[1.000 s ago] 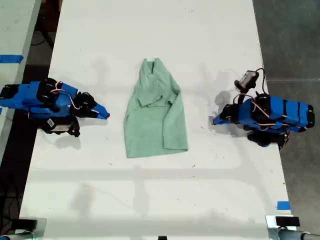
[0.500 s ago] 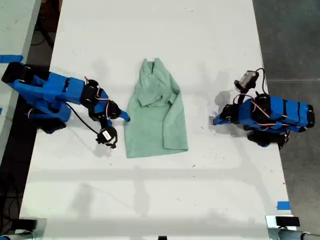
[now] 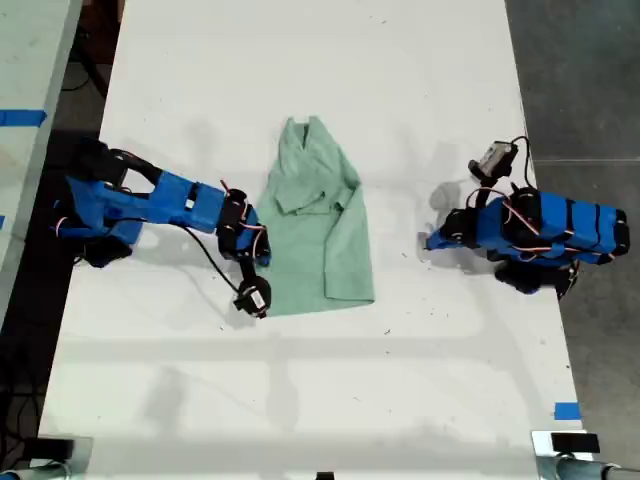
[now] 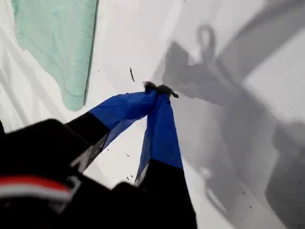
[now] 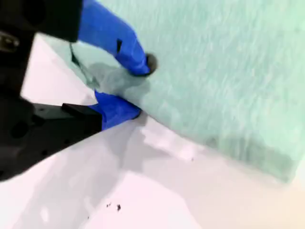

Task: Fold t shirt

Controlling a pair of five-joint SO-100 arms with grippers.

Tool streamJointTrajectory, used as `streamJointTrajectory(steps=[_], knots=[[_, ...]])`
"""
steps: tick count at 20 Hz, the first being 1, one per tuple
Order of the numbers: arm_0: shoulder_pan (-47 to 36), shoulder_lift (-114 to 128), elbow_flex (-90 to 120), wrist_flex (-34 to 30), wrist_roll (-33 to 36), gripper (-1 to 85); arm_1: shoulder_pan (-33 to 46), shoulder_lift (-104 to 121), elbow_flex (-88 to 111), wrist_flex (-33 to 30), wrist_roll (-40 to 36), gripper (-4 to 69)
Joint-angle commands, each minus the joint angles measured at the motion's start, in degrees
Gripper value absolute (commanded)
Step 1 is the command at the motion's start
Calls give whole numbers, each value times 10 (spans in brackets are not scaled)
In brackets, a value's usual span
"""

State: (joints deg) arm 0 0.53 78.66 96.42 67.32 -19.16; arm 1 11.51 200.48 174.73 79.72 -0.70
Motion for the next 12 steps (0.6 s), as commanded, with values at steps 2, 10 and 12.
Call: streamJointTrajectory(steps=[2,10,12], knots=[[5,26,-24,57,-11,-2,2,5,9,2,0,-22],[4,113,-198,150,33,-2,2,5,9,2,0,-22],[2,59,-258,89,85,-2,2,5,9,2,0,-22]])
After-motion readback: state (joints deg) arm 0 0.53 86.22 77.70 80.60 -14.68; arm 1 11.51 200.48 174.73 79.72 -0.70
